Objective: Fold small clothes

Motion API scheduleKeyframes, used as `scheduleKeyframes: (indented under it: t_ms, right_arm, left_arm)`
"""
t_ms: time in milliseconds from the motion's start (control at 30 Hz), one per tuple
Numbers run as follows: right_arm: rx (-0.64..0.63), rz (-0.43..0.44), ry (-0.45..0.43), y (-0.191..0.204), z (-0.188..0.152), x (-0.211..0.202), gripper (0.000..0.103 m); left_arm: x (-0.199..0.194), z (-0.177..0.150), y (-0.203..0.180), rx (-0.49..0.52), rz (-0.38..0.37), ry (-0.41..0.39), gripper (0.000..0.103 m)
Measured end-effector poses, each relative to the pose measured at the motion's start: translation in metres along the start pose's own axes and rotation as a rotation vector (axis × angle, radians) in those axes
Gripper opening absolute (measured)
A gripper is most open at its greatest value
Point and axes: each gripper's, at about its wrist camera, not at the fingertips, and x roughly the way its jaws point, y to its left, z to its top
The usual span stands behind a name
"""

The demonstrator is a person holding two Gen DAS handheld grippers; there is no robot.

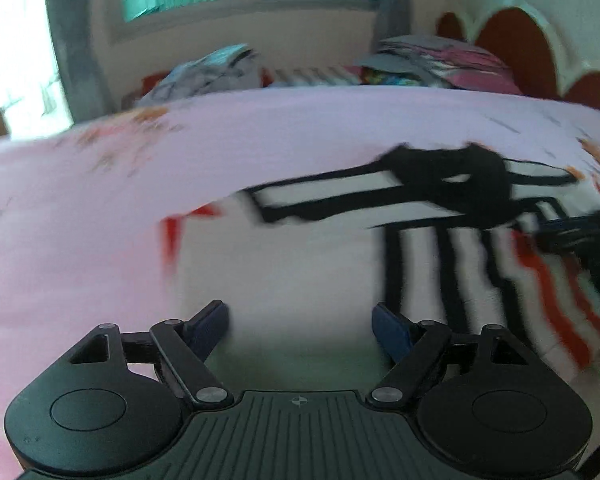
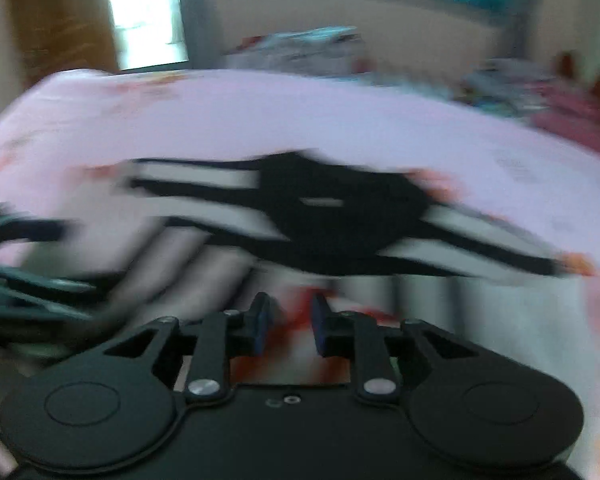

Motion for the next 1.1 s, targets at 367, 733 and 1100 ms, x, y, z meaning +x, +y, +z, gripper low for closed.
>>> scheduleKeyframes:
  t_ms: [367,733,1100]
  right_arm:
    - [0.089,0.196,-0.021,0.009,-0.021,-0.054,0.033]
    - [0.089,0.056,0.02,-0.026,-0.055,-0.056,0.013]
    - [0.131,0.02,-0.006,-0.032,-0.058,-0.071,0.021]
  left_arm:
    - [-0.067,-0.015,-0.041,0.014,-0.039,-0.107,0.08]
    - [-0.053,-0.057,0.0,-0.038,0.038,-0.006,0.082]
    - [-0.099,-0.054,-0.031,0.011,0.001,-0.167,0.083]
